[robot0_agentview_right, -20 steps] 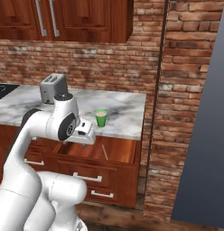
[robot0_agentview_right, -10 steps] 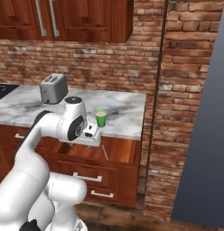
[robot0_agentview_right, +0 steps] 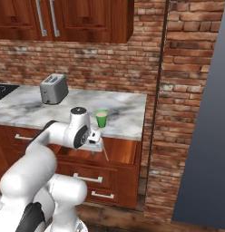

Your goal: Pick up the straw from the left drawer and put it inside the smoothie cup.

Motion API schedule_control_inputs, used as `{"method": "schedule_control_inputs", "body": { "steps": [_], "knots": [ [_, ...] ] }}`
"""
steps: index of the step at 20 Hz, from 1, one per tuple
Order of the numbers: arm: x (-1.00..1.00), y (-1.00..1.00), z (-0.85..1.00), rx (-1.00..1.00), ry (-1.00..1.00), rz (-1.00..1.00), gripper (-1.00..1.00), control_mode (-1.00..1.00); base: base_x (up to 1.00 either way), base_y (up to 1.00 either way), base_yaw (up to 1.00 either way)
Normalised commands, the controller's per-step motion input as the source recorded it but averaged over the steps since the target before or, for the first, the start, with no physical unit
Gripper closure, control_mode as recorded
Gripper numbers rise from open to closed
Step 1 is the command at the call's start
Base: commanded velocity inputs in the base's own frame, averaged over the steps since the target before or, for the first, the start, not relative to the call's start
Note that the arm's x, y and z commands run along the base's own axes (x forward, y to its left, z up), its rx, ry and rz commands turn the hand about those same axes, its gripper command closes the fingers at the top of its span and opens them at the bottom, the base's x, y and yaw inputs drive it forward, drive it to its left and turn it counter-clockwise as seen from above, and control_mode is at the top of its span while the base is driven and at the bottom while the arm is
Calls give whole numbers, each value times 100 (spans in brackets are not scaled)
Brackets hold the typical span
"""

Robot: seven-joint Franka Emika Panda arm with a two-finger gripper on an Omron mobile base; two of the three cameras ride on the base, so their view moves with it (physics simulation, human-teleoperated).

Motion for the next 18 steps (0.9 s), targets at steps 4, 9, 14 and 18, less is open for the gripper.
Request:
{"method": "schedule_control_inputs", "body": {
  "steps": [4, 9, 14, 18],
  "knots": [
    [39, 3, -30, 0, 0, 0, -100, -100, 0, 0, 0],
    [42, 1, -21, 0, 0, 0, -100, -100, 0, 0, 0],
    [45, 0, -26, 0, 0, 0, -100, -100, 0, 0, 0],
    [41, 0, -29, 0, 0, 0, -100, -100, 0, 0, 0]
  ]
}}
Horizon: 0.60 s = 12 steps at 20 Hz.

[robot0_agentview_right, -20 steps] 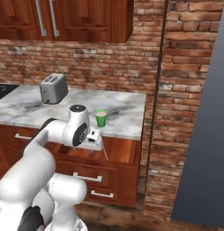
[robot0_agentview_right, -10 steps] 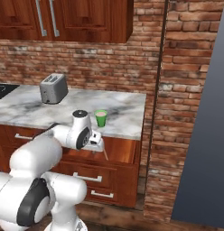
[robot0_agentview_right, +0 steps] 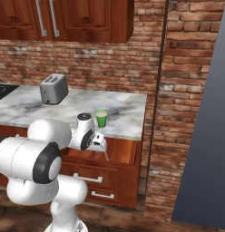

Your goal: Pick up the straw from the left drawer and put it inside the smoothie cup.

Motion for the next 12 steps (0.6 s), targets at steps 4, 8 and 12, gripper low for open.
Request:
{"method": "schedule_control_inputs", "body": {
  "steps": [4, 8, 12],
  "knots": [
    [32, 0, -32, 0, 0, 0, -100, -100, 0, 0, 0],
    [25, 0, -33, 0, 0, 0, -100, -100, 0, 0, 0],
    [21, 0, -42, 0, 3, 0, -100, -100, 0, 0, 0]
  ]
}}
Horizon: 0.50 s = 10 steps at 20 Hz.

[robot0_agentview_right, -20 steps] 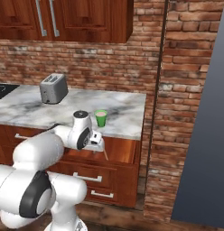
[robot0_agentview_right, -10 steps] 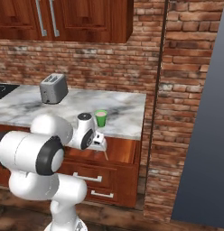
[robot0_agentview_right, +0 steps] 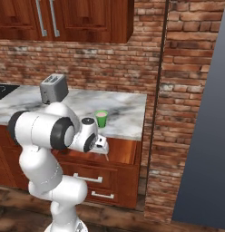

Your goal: Pick up the straw from the left drawer and put it inside the smoothie cup.

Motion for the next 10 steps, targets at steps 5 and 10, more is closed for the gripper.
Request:
{"method": "schedule_control_inputs", "body": {
  "steps": [5, 10],
  "knots": [
    [19, 0, -38, 0, 7, 0, -100, -100, 0, 0, 0],
    [17, 0, -29, 0, 13, 0, -100, -100, 0, 0, 0]
  ]
}}
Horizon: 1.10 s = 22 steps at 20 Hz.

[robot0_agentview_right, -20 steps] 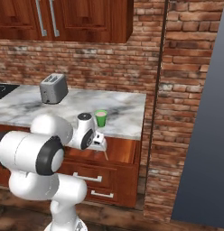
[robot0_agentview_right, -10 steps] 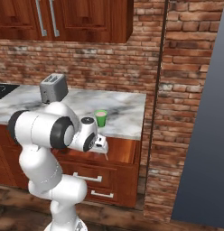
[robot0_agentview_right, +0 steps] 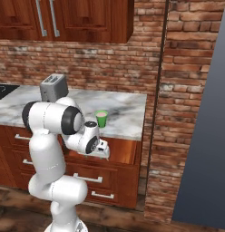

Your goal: Pick up the straw from the left drawer and put it inside the smoothie cup.

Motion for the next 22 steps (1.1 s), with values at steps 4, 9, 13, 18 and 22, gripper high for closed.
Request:
{"method": "schedule_control_inputs", "body": {
  "steps": [4, 9, 13, 18, 22],
  "knots": [
    [0, 0, -23, -1, 20, 0, -100, -100, 0, 0, 0],
    [-33, 0, -19, 0, 12, 0, -100, -100, 0, 0, 0],
    [-89, -1, -23, 0, 4, 0, -100, -100, 0, 0, 0],
    [-100, 0, -17, 0, -1, 0, -100, -100, 0, 0, 0],
    [-100, 0, 0, 0, -10, 1, -100, -100, 0, 0, 0]
  ]
}}
